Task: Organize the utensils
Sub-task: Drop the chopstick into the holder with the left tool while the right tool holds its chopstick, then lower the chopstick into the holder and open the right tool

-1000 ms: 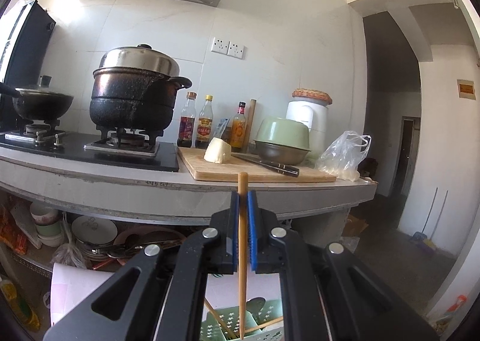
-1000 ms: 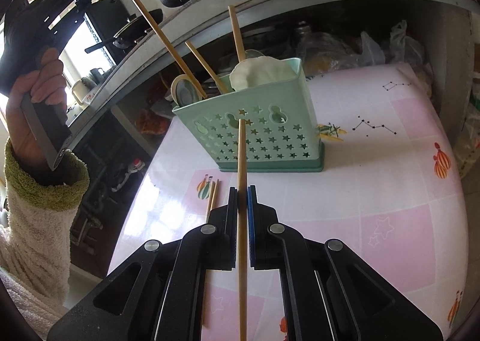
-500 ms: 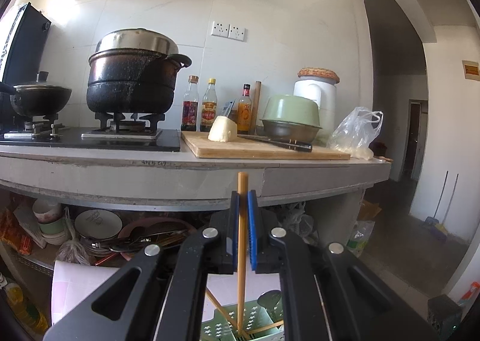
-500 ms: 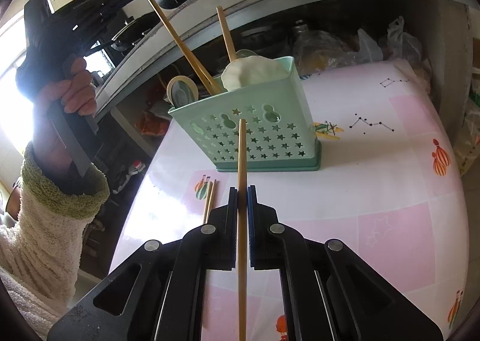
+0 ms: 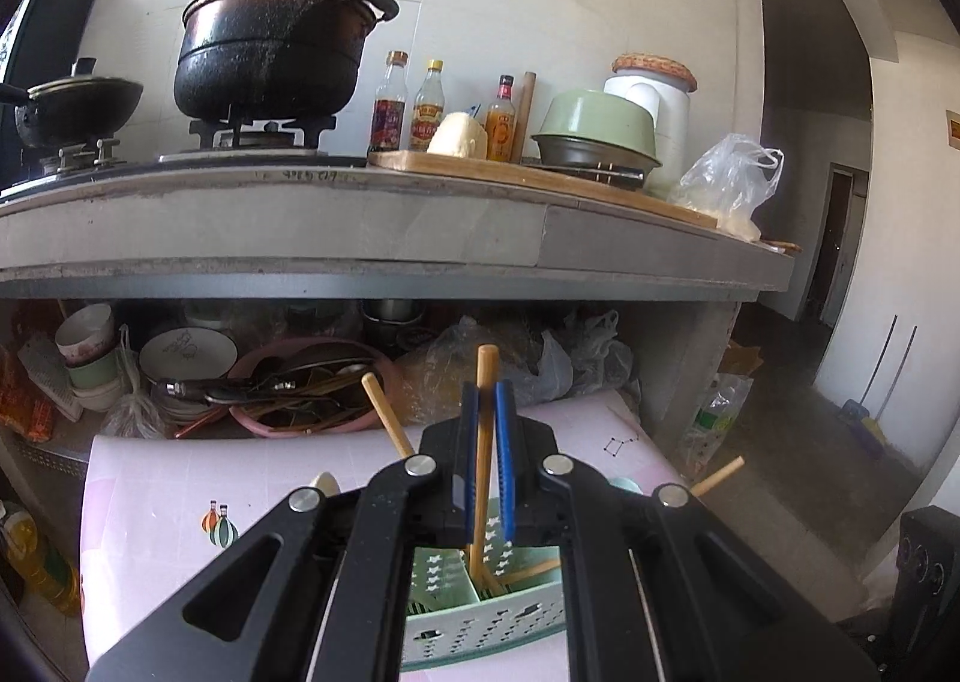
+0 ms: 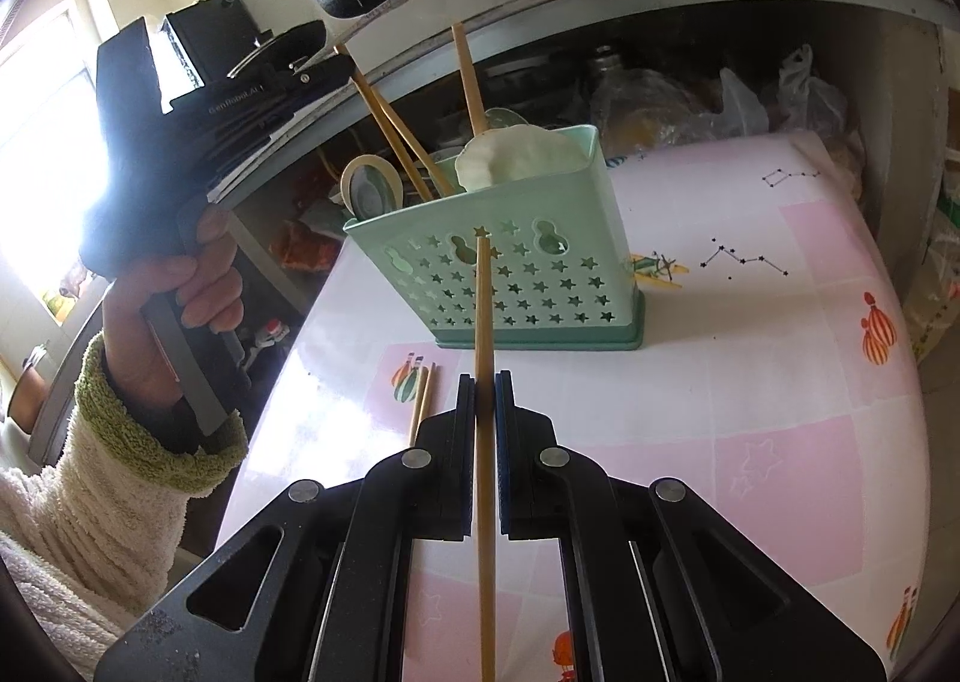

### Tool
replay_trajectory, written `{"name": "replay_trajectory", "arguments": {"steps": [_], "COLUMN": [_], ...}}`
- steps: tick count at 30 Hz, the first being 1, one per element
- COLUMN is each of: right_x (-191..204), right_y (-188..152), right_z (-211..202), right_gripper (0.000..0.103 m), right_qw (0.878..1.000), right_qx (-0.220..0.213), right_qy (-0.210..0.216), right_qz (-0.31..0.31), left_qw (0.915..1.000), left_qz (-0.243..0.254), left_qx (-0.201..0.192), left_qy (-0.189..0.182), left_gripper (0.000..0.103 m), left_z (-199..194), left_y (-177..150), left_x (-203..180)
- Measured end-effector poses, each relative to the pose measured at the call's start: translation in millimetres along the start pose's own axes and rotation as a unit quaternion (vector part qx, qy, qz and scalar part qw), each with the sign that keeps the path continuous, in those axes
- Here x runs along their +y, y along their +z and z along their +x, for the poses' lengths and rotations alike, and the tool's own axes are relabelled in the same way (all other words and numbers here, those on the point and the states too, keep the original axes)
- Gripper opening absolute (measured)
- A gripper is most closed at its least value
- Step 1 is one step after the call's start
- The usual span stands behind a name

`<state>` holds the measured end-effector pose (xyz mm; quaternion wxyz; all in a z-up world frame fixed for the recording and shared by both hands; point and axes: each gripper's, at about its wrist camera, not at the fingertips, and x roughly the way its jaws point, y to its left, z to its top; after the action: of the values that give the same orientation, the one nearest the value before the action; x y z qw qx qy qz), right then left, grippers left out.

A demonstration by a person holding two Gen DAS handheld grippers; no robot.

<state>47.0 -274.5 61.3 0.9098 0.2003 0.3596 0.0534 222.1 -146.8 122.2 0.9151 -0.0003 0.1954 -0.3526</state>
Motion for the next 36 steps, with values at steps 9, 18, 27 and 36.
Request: {"name": "replay_trajectory", "arguments": {"steps": [9,18,27,36], "right_x": [13.4,45.1,80.8,89.0], "right_y": [15.7,75.9,150.0,161.9], "right_z": [-11.1,-35.3,-41.5,-1.8], "right_gripper": [0.004,0.004,0.004,0.004], "right_qw": [1.0,0.993,0.977,0.964], "right_qx": [-0.018,-0.082,-0.146,-0.165], "right_qy": [0.003,0.045,0.063,-0.046], "right_qz": [-0.025,-0.076,-0.139,-0.204], "left_qw": [0.9998,0.9987,0.9932,0.9844], "left_qz": [-0.018,-0.042,-0.069,-0.09], "left_qx": [0.013,0.007,0.038,0.095], "left_qy": [-0.001,0.027,0.087,0.118], "left_gripper": [0.02,0.044,0.052,0.066], "left_z": [-20.5,-74.1,-111.7,-112.9], "left_y": [-19.6,-46.6,-92.5,-136.6], "left_x": [7.4,22.3,48.4,56.4]}}
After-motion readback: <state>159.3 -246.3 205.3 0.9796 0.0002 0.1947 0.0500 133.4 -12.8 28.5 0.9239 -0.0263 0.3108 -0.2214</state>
